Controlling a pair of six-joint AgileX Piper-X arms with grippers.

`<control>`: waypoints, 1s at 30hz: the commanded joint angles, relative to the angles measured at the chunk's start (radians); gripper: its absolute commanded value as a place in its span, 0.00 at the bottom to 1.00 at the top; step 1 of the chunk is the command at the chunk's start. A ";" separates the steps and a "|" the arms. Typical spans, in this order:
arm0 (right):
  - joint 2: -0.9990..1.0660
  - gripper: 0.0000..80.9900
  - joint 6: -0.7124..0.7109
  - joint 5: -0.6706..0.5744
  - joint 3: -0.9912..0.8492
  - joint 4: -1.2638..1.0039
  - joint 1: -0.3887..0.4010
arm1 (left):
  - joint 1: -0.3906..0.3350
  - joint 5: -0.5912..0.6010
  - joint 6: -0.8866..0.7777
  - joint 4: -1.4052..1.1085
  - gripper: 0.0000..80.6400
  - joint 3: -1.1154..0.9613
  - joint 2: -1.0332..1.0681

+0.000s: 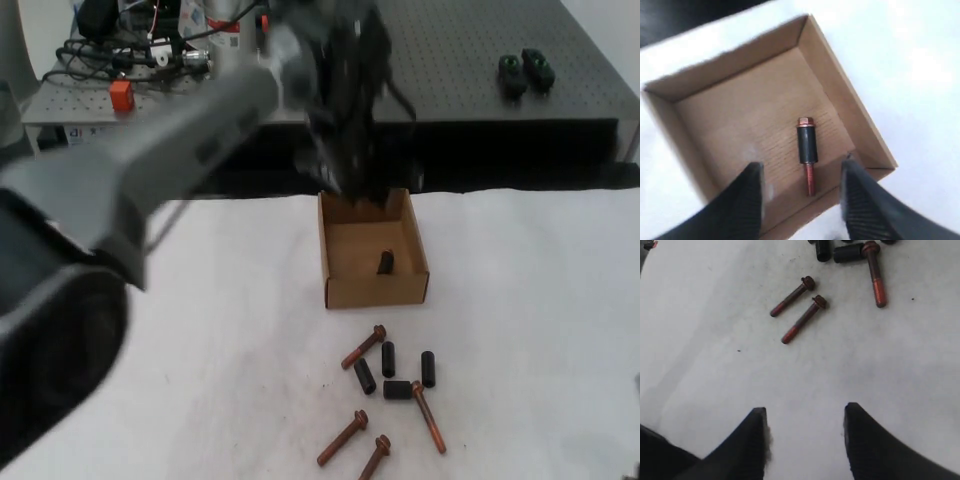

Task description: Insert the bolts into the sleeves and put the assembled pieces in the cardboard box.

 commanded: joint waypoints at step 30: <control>1.247 0.44 -0.420 0.328 -0.565 -0.194 0.079 | -0.013 -0.098 -0.026 -0.094 0.42 1.103 -1.116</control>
